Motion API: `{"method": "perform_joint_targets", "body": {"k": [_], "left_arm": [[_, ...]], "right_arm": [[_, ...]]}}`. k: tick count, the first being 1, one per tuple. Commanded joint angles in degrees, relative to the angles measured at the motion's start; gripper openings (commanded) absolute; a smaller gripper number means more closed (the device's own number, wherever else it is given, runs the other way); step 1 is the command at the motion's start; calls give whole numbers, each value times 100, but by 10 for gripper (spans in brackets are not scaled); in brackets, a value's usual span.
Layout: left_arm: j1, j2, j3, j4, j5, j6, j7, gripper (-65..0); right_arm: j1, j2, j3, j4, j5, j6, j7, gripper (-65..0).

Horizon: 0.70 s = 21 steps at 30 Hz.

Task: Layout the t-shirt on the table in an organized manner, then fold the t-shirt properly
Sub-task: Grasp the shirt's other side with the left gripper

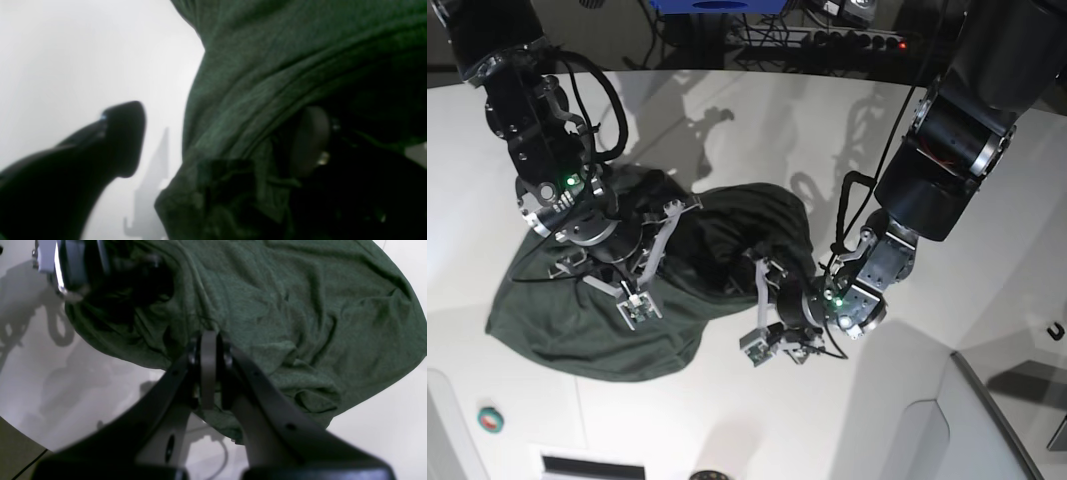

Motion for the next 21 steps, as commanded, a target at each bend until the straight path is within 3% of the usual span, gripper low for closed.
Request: {"method": "perform_joint_targets", "body": {"k": [1, 5, 10, 14, 18, 21], "left_arm": [[-184, 47, -32, 6, -49, -9, -217, -148], [-263, 126, -23, -354, -49, -18, -375, -324], [-316, 161, -23, -680, -49, -27, -384, -449], [-334, 117, -23, -644, -49, -27, -322, -650], [-351, -85, -23, -293, -49, -27, -287, -650], [-334, -384, -40, 525, -49, 0, 302, -650]], "right_arm": [[122, 19, 31, 115, -1, 34, 114, -642], [131, 19, 31, 115, -1, 34, 140, -642], [166, 19, 31, 115, -1, 34, 149, -642], [246, 19, 31, 115, -1, 34, 157, -642], [492, 19, -4, 97, -1, 42, 237, -644], [799, 19, -22, 88, -1, 42, 404, -644]]}}
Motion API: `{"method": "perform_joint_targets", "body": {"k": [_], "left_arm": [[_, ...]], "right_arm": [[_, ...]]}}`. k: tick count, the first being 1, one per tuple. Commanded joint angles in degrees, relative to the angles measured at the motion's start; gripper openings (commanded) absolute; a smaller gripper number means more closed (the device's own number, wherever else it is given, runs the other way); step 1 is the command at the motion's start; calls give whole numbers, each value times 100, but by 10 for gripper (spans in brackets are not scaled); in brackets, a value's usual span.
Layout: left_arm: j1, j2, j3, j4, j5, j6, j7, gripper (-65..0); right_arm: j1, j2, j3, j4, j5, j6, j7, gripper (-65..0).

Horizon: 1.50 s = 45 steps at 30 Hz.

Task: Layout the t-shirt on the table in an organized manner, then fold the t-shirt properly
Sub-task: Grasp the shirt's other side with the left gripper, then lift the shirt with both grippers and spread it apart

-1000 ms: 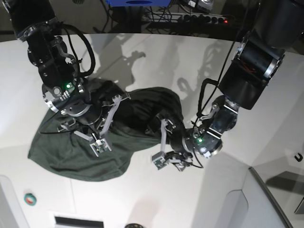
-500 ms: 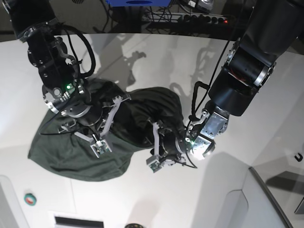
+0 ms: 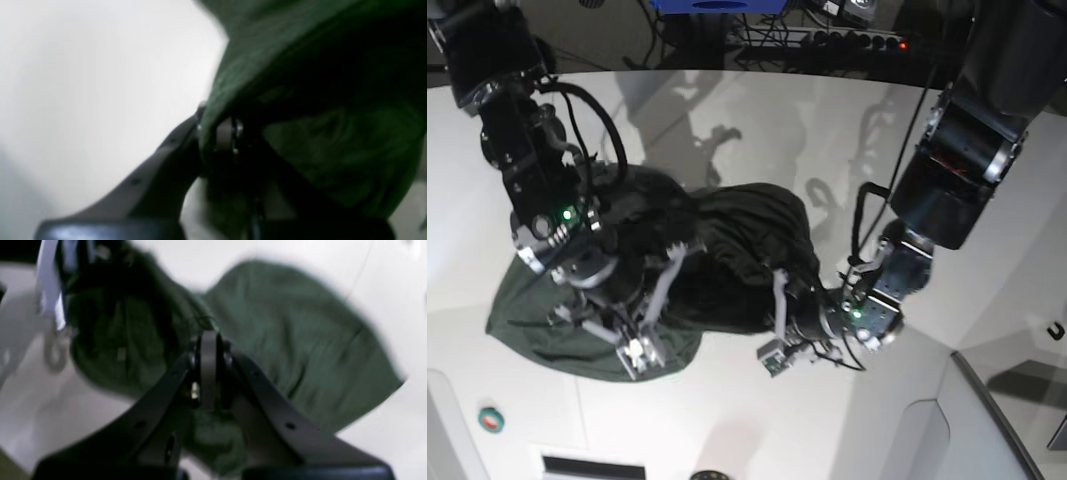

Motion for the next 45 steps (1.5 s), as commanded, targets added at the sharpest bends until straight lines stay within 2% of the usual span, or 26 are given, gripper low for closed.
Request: {"method": "perform_joint_targets", "body": {"k": [1, 7, 11, 13, 15, 18, 21, 23, 25, 28, 31, 35, 41, 43, 45], "left_arm": [[-216, -98, -40, 411, -47, 19, 74, -650], [-101, -854, -190, 2776, -47, 37, 1357, -650], [338, -925, -1034, 3954, -47, 37, 1858, -650], [549, -933, -1368, 4367, 59, 37, 2087, -650], [910, -933, -1614, 4771, 490, 37, 2263, -650], [1560, -1012, -1640, 5123, 1457, 28, 2298, -650], [2457, -1012, -1684, 5334, 2503, -7, 2289, -650], [3107, -1074, -1676, 5492, 3206, -7, 2280, -650], [3679, -1083, -1667, 5633, 3813, -7, 2280, -650], [4241, -1092, -1676, 5703, 4419, -7, 2280, -650], [4523, -1092, -1676, 5677, 4622, -7, 2280, -650], [4338, -1048, -1649, 5483, 4613, -7, 2280, -650], [3002, -652, -1632, 4639, 4604, -25, 2280, -650], [2501, -503, -1632, 4402, 4604, -192, 2280, -650], [2079, -353, -1640, 4165, 4622, -438, 2315, -650]], "right_arm": [[208, 30, 24, 93, -34, 29, 170, -644], [489, 426, -450, 145, -34, 38, 275, -645], [533, 751, -697, 268, -34, 38, 592, -645], [621, 874, -705, 365, -34, 38, 583, -645], [612, 1015, -653, 541, -34, 38, 583, -645], [375, 1173, -644, 840, -34, 29, 434, -645], [-135, 1190, -661, 1007, -34, 29, 56, -645], [-575, 1217, -705, 1007, -34, 38, 3, -645], [-979, 1454, -740, 1007, -43, 47, 20, -645], [-1269, 1815, -1048, 1007, -43, 47, 29, -647], [-1419, 2061, -1303, 989, -43, 38, 29, -647], [-1137, 2061, -1373, 945, -43, 38, 20, -647], [155, 1815, -1400, 207, -43, 82, 29, -647], [647, 1788, -1400, -57, -43, 407, 29, -647], [981, 1604, -1338, -365, -43, 724, -6, -645]]}}
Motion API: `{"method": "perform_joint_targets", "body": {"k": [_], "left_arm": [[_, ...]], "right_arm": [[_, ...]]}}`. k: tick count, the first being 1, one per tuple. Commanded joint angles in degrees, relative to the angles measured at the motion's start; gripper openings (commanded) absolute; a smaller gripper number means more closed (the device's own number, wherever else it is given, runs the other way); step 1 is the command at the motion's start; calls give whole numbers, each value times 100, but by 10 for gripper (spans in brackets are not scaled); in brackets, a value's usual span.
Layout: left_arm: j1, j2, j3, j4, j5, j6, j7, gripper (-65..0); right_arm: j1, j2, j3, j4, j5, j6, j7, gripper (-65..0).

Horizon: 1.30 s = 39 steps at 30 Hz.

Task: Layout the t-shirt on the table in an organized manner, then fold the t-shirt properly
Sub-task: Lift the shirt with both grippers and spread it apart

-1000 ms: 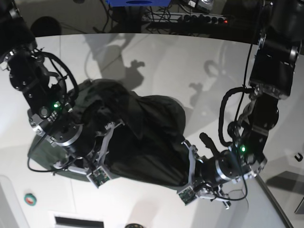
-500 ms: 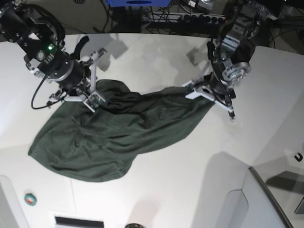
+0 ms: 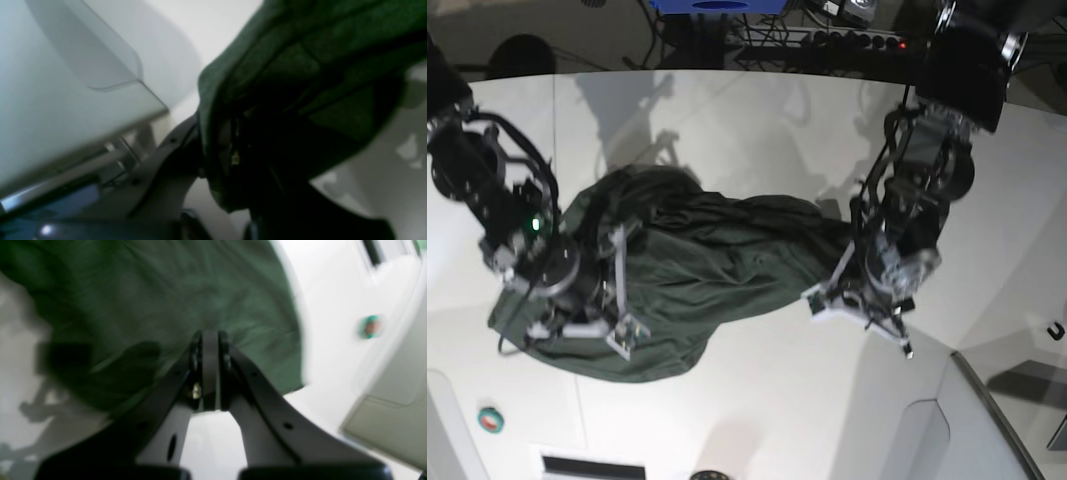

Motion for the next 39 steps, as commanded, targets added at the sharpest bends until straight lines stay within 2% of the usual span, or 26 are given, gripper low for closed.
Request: {"method": "perform_joint_targets", "body": {"k": [1, 4, 7, 9, 11, 17, 19, 23, 27, 33, 39], "left_arm": [[-186, 10, -30, 33, 102, -51, -6, -650], [-125, -8, -21, -55, 102, -113, -6, -650], [236, -16, -38, -63, 102, -113, -6, -650], [473, -34, -74, -63, 102, -113, -23, -650], [737, -166, -82, -63, 102, -95, -32, -650], [1449, -412, -82, -63, 102, -78, -41, -650], [1669, -482, -82, -72, 102, -78, -50, -650], [1976, -518, -82, -72, 102, -78, -50, -650], [2038, -491, -82, -72, 102, -78, -50, -650], [2038, -474, -82, -63, 102, -78, -50, -650], [2038, -465, -82, -46, 102, -78, -50, -650]], "right_arm": [[133, -51, 122, -7, 12, 82, 95, -645], [-148, -227, 237, -77, 38, 90, 139, -642], [-684, -561, 571, 46, 38, 90, 147, -626], [-1009, -860, 808, 90, 21, 90, 147, -566], [-1150, -1027, 896, 72, 12, 82, 147, -477], [-1291, -1054, 395, 63, 3, 38, 147, -264], [-1291, -1054, 184, 46, -85, -279, 147, -228], [-1291, -1054, -528, 46, -1122, -973, 200, -227], [-1300, -1062, -1240, -60, -1922, -1044, 411, -218], [-1150, -1344, -1276, -886, -1949, -1035, 437, -222], [-965, -1484, -1267, -1352, -1949, -1035, 833, -224]]}}
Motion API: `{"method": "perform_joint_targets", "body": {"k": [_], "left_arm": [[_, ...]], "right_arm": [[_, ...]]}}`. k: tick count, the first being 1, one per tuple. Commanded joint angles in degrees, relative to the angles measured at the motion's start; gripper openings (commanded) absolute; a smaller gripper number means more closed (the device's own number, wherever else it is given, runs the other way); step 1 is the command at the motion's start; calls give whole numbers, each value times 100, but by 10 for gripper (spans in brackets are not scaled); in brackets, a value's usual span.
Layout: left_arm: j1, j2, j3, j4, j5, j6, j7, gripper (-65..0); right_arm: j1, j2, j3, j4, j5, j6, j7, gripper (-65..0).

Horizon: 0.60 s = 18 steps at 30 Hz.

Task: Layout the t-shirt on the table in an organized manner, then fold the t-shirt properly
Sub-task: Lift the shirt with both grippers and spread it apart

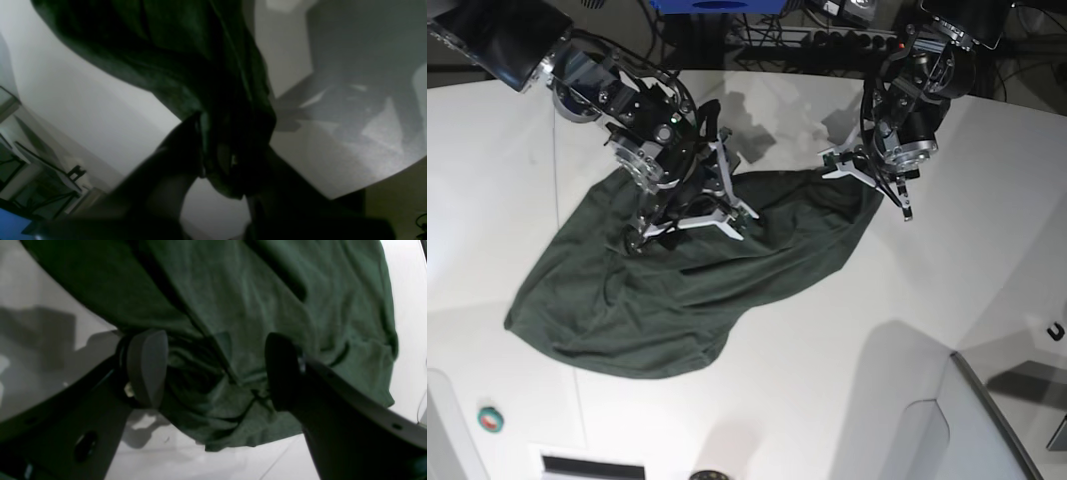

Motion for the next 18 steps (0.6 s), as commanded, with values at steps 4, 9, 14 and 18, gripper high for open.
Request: {"method": "perform_joint_targets", "body": {"k": [4, 9, 14, 18], "left_arm": [[-38, -47, -19, 96, 47, 23, 18, -650], [-38, -65, -19, 96, 47, 23, 18, -650], [-38, -65, -19, 96, 47, 23, 18, -650], [-38, -56, -19, 96, 47, 23, 18, -650]], "right_arm": [[257, 17, 34, -355, -67, -40, 101, -279], [301, -18, 245, -434, -58, -23, 101, -297], [310, -115, 684, -514, -58, 566, 101, -452], [310, -299, 1080, -944, -84, 865, 92, -485]]}}
